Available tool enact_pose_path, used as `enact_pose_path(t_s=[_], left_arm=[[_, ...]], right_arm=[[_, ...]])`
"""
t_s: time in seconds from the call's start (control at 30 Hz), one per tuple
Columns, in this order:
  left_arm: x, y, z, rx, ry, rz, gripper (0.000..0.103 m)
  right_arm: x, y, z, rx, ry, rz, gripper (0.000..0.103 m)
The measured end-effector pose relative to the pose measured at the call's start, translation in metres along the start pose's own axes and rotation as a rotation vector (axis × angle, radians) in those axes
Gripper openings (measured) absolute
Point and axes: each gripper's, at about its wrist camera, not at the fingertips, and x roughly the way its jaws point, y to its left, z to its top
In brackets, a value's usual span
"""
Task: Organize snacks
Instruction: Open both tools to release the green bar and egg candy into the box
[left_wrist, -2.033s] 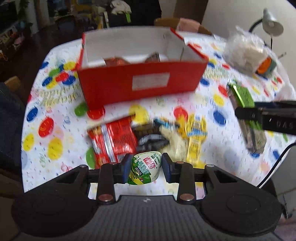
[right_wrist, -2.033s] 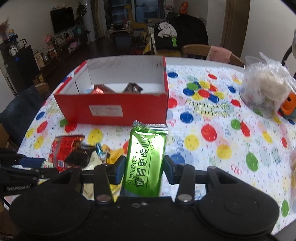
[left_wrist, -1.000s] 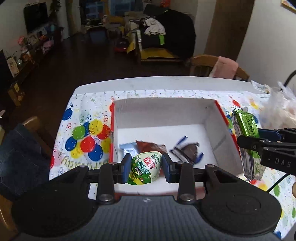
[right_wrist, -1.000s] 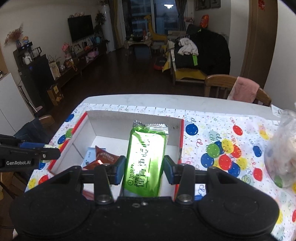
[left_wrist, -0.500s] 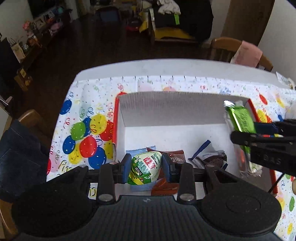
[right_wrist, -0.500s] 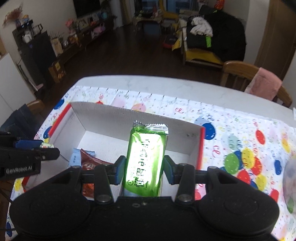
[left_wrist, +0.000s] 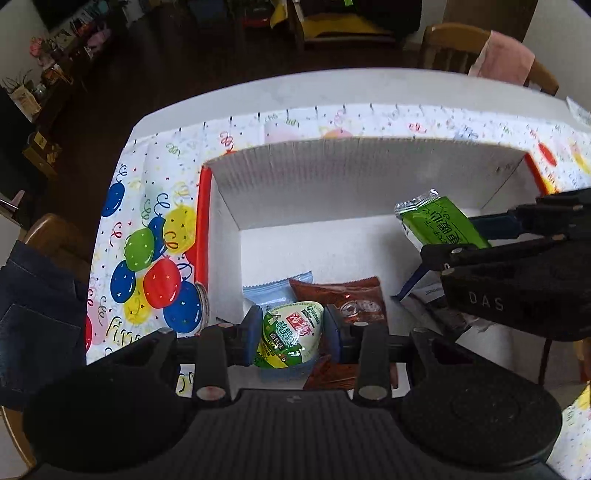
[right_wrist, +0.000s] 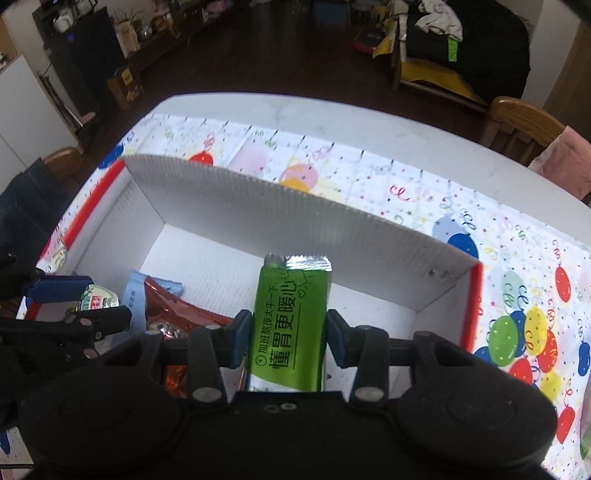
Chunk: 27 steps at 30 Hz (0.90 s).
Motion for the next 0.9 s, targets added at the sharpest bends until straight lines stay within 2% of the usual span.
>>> enact_pose_path(t_s=[0.23,0.57,0.8,0.9], left_arm=[[0.009,0.0,-0.001,-0.002,0.023,0.004,0.036],[0.011,0.002,-0.006,-0.012,0.033,0.001,0.037],[0.0,0.004,-0.01,-0.025,0.0,-0.021,0.052],[-0.008,0.005,-0.014,-0.03,-0.018,-0.03,0.052]], right_arm=[[0.01,0.001,0.0,-0.014,0.026,0.008,0.035],[-0.003,-0.002,-0.003,0.004,0.001,0.021,0.041],[-0.023,-0.002,-0.013,0.022,-0.029,0.032,0.045],[-0.033,-0.001,-0.019,0.027,-0.046,0.028,0.046]])
